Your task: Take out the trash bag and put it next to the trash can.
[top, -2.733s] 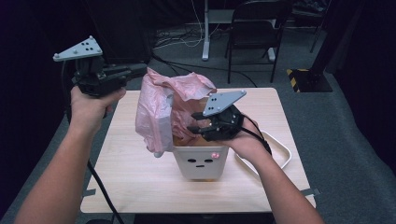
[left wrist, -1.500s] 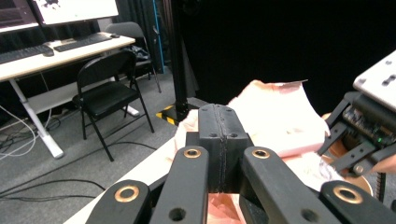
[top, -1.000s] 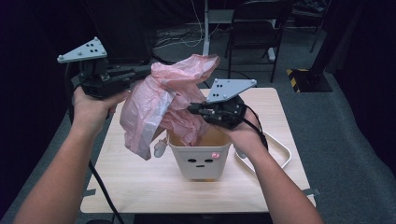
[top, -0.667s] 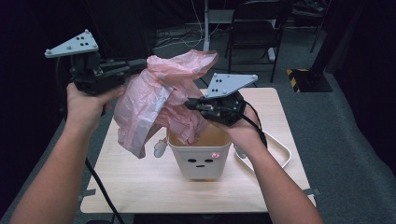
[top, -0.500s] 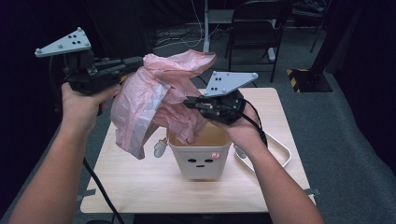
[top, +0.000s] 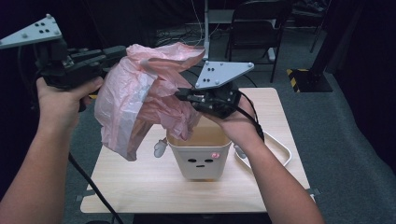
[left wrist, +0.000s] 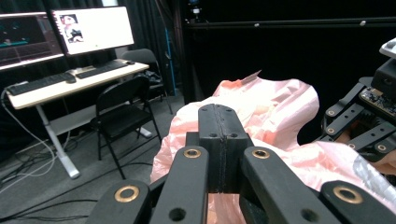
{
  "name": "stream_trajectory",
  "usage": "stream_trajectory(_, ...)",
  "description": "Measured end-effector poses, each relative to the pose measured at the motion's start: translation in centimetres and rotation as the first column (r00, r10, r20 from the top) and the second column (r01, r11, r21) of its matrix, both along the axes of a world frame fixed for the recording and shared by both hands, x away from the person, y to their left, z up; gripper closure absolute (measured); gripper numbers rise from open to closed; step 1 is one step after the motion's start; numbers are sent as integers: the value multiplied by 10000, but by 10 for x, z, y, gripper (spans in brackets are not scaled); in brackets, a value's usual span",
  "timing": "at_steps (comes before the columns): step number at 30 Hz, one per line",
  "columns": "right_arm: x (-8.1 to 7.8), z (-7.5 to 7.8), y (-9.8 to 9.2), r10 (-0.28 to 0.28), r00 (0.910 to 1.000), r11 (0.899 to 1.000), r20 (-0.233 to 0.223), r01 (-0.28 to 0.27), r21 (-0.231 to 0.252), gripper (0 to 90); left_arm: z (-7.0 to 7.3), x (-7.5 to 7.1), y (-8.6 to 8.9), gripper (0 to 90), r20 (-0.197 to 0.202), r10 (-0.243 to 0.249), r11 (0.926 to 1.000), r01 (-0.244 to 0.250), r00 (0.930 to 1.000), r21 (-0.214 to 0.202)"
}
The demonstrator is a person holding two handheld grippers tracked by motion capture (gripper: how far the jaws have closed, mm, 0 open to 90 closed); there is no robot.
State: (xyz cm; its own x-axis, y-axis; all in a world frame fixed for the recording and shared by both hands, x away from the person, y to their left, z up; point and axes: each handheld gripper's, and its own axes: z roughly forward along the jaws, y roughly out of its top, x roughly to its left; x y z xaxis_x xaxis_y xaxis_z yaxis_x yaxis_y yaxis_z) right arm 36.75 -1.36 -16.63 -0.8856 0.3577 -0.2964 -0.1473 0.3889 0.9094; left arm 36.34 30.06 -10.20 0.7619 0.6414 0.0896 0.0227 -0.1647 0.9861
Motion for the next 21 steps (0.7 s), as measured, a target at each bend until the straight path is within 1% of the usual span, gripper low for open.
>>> stream_trajectory(3,-3,7,9,171,9997,9999,153,-171,2,900,4,-6,6,900,46,175,9998,-175,9998,11)
stream_trajectory(10,-7,10,23,507,9983,9987,281,-508,19,900,7,-16,18,900,149,450,9990,-451,9989,53)
stream_trajectory(14,-9,12,33,724,9970,9973,275,-727,99,900,8,-21,25,900,152,673,9977,-675,9976,81)
stream_trajectory(21,-4,12,46,955,9953,9951,168,-959,254,900,8,-24,37,900,156,929,9956,-930,9956,83)
